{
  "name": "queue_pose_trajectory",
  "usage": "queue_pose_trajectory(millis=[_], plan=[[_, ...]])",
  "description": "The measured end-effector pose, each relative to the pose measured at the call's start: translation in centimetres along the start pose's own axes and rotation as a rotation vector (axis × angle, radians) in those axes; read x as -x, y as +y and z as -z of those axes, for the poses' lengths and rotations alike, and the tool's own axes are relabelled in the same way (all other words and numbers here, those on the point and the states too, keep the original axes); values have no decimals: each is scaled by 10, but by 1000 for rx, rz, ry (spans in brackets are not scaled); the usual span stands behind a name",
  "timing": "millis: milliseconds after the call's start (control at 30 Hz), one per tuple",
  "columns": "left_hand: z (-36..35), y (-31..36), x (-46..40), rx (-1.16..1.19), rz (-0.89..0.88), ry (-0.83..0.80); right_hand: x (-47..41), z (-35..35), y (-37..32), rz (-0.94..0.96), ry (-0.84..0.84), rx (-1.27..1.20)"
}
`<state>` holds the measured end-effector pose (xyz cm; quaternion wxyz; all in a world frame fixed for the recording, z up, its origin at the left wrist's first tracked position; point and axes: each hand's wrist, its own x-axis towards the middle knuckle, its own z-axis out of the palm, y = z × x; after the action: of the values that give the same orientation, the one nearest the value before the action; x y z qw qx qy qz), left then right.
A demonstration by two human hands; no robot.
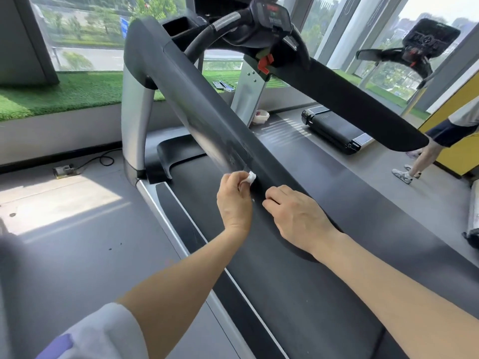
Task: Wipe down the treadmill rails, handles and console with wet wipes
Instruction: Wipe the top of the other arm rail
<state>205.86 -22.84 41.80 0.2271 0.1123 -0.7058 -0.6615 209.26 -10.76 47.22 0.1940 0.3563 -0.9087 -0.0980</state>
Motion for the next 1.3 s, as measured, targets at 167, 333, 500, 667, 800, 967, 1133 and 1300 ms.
queue_pose_trajectory(millis=[167, 333, 500, 667, 800, 967, 1133, 1300], plan=[[-1, -5, 11, -35, -27, -29, 1, 1, 4, 25, 16, -8], [-1, 5, -14, -28, 15, 9, -3, -2, 5, 18, 16, 1], [6, 3, 11, -23, 14, -114, -4, -3, 6, 35, 28, 21], [6, 8, -24, -28, 63, -54, -5, -5, 4, 6, 48, 46], [7, 5, 10, -18, 56, -166, -6, -1, 2, 11, 33, 40], [6, 11, -25, -3, 106, -80, -5, 1, -1, -10, 22, 56], [7, 3, 11, -18, 94, -175, 7, -2, -4, 31, 57, 73], [5, -1, -20, -33, 137, -79, 11, 3, -8, -4, 6, 82]])
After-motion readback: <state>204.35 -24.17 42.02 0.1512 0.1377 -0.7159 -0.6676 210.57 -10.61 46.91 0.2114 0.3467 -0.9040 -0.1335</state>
